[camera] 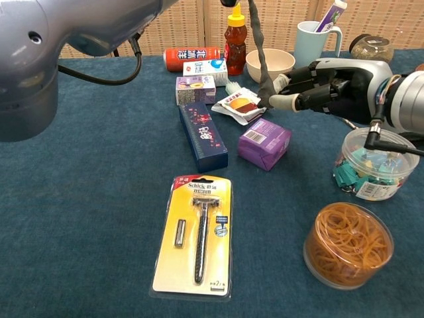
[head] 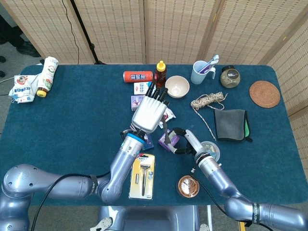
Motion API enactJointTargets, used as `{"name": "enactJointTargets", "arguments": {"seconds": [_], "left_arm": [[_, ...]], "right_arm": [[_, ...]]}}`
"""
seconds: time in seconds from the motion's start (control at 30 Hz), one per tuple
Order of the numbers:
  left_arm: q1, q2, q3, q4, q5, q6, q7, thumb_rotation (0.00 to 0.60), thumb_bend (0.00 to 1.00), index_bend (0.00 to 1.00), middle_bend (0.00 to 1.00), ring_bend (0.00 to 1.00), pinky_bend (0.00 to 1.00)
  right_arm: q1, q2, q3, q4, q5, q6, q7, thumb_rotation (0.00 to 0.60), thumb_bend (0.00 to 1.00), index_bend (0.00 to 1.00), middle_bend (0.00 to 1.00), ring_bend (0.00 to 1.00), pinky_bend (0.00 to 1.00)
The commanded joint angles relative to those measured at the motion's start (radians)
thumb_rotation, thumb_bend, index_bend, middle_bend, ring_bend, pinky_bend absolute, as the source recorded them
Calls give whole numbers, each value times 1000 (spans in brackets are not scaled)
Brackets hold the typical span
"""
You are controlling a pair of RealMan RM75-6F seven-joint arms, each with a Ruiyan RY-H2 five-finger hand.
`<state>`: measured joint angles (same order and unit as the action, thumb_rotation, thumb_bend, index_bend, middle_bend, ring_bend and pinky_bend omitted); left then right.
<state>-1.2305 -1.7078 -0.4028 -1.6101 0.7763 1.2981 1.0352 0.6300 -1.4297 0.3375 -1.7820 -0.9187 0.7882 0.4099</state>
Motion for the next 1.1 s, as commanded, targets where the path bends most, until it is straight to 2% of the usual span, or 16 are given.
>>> {"name": "enactJointTargets", "arguments": {"seconds": [0.03, 0.57, 1.1], "left_arm": [[5, 13, -1, -6, 3, 1, -5, 600, 603, 621, 206, 173, 34], [36, 107, -27, -40, -14, 10, -41, 600, 603, 621, 206, 170, 34], [74, 156, 5, -65, -23, 14, -73, 600, 604, 621, 205, 168, 34]], "right_arm": [[0, -1, -3, 0, -2, 0, -2, 600, 737, 614, 347, 121, 0], [-10, 0, -23, 7, -6, 7, -15, 600, 739, 611, 347, 122, 0], [-36, 15, -34, 22, -38, 5, 13, 600, 742, 602, 347, 122, 0]]}}
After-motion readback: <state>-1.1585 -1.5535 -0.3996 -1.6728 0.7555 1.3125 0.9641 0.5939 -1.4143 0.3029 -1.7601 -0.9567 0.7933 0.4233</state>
